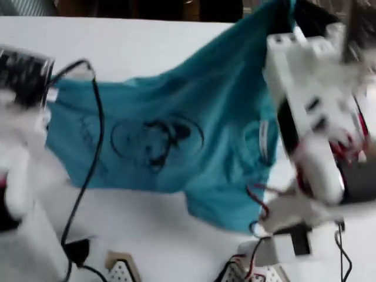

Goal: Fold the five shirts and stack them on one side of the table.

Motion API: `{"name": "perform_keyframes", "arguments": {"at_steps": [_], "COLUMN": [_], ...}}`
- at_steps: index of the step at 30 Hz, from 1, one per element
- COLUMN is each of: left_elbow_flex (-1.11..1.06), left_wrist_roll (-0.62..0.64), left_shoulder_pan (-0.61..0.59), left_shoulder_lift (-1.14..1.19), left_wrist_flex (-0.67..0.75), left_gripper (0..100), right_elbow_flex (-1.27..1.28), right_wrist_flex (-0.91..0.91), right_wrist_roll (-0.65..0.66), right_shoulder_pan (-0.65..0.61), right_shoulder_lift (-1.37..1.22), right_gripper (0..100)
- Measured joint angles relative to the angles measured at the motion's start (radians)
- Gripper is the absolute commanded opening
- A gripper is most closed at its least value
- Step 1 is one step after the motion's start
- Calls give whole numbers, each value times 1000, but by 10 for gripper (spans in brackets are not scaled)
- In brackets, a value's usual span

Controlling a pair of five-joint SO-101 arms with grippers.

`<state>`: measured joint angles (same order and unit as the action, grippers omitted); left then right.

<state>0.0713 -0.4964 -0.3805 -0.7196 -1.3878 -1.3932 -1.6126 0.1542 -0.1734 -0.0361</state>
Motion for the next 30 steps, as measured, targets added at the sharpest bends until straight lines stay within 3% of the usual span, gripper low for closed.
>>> {"name": "perform_keyframes", "arguments": {"at_steps": [19,24,30], "left_elbow_flex": [-2,-3,-2], "left_wrist_roll": [14,97,110], "left_shoulder_pan": [58,63,66], "left_shoulder_lift": [729,844,936], "left_wrist_flex": [299,417,479], "left_gripper": [26,27,27], "right_elbow_flex": [5,5,11], "right_wrist_flex": [91,175,293], "right_wrist_roll": [0,0,0], "right_shoulder_pan": [2,2,2], "right_shoulder_lift": [-681,-793,-870], "right_gripper": [19,19,19]}}
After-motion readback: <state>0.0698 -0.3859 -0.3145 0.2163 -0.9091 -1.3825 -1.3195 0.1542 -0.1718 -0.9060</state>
